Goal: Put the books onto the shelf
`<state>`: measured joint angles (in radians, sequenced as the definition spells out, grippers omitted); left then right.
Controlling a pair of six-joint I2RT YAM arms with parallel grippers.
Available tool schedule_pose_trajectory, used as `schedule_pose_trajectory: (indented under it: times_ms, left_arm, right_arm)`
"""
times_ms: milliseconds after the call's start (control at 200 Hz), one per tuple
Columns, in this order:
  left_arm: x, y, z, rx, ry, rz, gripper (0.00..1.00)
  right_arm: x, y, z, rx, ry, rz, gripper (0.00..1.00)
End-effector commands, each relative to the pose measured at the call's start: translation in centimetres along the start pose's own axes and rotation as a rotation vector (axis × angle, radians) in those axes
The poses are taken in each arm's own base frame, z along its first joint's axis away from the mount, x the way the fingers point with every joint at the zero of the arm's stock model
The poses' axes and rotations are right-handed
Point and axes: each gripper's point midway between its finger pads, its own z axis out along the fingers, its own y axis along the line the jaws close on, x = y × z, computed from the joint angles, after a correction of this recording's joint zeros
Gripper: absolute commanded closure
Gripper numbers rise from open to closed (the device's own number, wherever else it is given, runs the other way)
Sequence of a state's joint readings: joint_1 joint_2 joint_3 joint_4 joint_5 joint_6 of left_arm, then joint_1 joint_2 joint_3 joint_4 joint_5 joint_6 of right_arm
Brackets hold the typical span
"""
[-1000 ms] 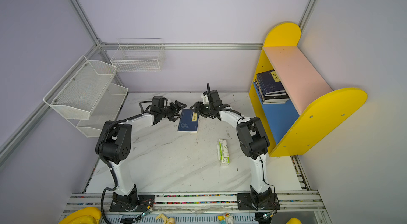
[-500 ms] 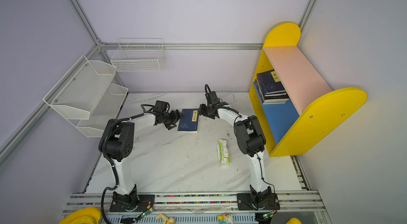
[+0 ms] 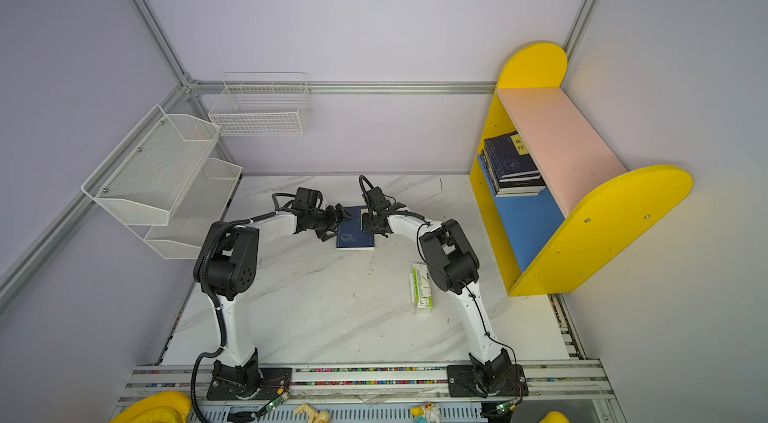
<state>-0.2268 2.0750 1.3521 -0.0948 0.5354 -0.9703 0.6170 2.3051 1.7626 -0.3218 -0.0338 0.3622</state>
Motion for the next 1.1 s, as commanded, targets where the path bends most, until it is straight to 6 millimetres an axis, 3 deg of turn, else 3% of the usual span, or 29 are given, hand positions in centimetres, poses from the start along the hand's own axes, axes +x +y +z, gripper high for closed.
schedule_pose_trajectory:
  times_ms: [0,130,425,635,800,865,925,1010,1095]
  left_arm:
    - [0.3,-8.6,-1.5,0.452,0.056,0.028,0.12]
    - [-0.6,-9.7,-2.9,0.534,0.032,-0.022,0.15]
    - [0.3,-6.7,-2.5,0.349,0.059,-0.018,0.31]
    - [0.7,-5.5,-2.3,0.264,0.079,-0.013,0.68]
    - [0.7,-6.9,-3.4,0.27,0.075,0.034,0.88]
    - [0.5,-7.9,-4.1,0.281,0.069,0.051,0.96]
    - [0.1,-9.1,-4.9,0.292,0.053,0.066,0.99]
    - [-0.9,-11.8,-6.6,0.333,0.012,0.094,1.0]
    - [-2.6,-16.1,-8.7,0.4,-0.051,0.143,1.0]
  right_arm:
    - [9.2,-0.9,4.2,0.084,0.239,-0.14,0.83]
    - [9.3,-1.2,4.4,0.094,0.23,-0.139,0.83]
    - [7.6,-1.4,3.7,0.106,0.184,-0.109,0.84]
    - [5.3,-2.0,2.4,0.104,0.116,-0.039,0.83]
    - [1.7,-2.9,1.3,0.005,0.059,0.084,0.82]
    - [-0.6,-2.9,-0.1,-0.066,0.013,0.159,0.76]
    - [-3.3,-2.6,-2.3,-0.165,-0.047,0.235,0.64]
    - [-7.1,-2.0,-6.8,-0.347,-0.148,0.363,0.5]
    - [-10.0,-1.9,-11.6,-0.513,-0.252,0.47,0.44]
